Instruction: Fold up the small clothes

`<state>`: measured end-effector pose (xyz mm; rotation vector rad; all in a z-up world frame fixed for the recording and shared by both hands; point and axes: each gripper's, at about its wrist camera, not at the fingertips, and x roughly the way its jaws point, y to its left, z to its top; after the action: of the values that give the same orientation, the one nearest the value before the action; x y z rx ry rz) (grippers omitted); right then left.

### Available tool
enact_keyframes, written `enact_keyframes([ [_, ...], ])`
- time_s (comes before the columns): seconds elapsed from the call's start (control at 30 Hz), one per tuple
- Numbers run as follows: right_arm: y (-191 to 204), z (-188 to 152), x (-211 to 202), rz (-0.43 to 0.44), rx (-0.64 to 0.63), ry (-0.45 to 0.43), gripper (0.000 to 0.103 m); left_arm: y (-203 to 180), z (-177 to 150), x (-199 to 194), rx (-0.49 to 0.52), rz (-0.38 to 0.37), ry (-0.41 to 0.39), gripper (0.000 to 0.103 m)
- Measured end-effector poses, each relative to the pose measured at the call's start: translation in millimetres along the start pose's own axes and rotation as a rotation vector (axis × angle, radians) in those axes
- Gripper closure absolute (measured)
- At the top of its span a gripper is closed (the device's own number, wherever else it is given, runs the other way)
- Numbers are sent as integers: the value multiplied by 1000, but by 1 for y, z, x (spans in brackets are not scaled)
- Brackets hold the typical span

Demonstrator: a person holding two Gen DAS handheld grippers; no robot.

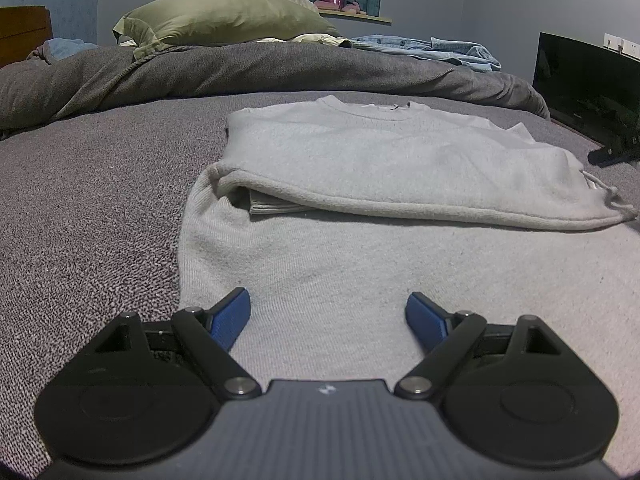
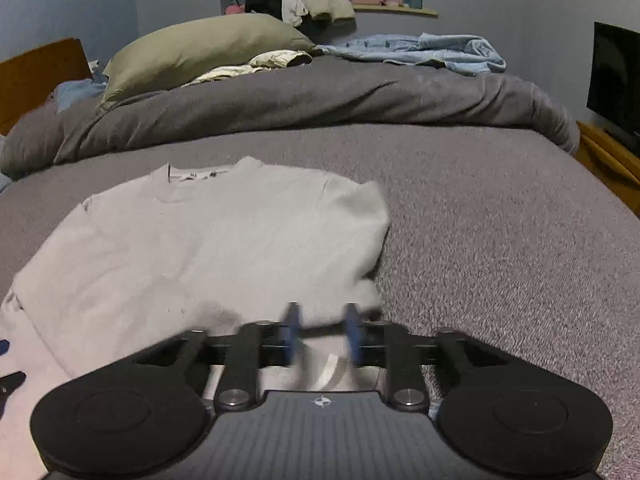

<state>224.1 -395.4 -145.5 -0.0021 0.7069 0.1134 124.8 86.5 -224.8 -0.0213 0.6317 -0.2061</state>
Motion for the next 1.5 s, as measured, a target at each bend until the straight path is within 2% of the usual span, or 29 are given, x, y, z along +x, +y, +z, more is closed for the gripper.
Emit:
enact_keyframes([
  [0.1, 2, -8, 5, -2, -24, 22, 63, 0, 0, 0, 1, 0, 0, 17],
  [0.27, 2, -19, 2, -13, 6, 77, 50, 0, 0, 0, 0, 0, 0, 17],
  [0.37, -1, -23, 6, 1, 26, 101, 50, 0, 0, 0, 0, 0, 0, 17],
  [0.53, 1, -31, 19, -31, 36, 147, 43, -1, 0, 0, 0, 0, 0, 17],
  [0.57, 5, -32, 19, -41, 19, 139, 48, 0, 0, 0, 0, 0, 0, 17],
  [0.6, 10, -33, 17, -49, -11, 126, 76, 0, 0, 0, 0, 0, 0, 17],
  [0.63, 14, -33, 14, -52, -52, 111, 91, 0, 0, 0, 0, 0, 0, 17],
  [0.73, 16, -29, 4, -52, -73, 62, 95, 0, 0, 0, 0, 0, 0, 17],
  [0.87, 9, -23, -8, -146, -57, -7, 95, 0, 0, 0, 0, 0, 0, 17],
  [0.93, 6, -25, -3, -141, -47, 35, 94, 0, 0, 0, 0, 0, 0, 17],
  [0.97, 4, -27, 2, -120, -20, 85, 91, 0, 0, 1, 0, 0, 0, 17],
  [1.0, 3, -31, 5, -98, 10, 118, 83, 0, 0, 1, 0, 0, 0, 17],
  [1.03, 4, -33, 5, -98, 14, 122, 76, 0, 0, 1, 0, 0, 0, 17],
  [1.1, 9, -35, -1, -103, -10, 101, 40, 0, 0, 1, 0, 0, 0, 17],
  [1.17, 13, -37, -7, -110, -27, 83, 34, 0, 0, 1, 0, 0, 0, 17],
  [1.27, 15, -45, -9, -104, -30, 121, 30, 0, 0, 1, 1, 0, 0, 17],
  [1.4, 10, -56, -16, -158, -29, 146, 16, 0, 0, 0, 5, 3, 0, 17],
  [1.5, -1, -56, -23, -175, 3, 147, 15, -2, 1, -1, 15, 11, 3, 17],
])
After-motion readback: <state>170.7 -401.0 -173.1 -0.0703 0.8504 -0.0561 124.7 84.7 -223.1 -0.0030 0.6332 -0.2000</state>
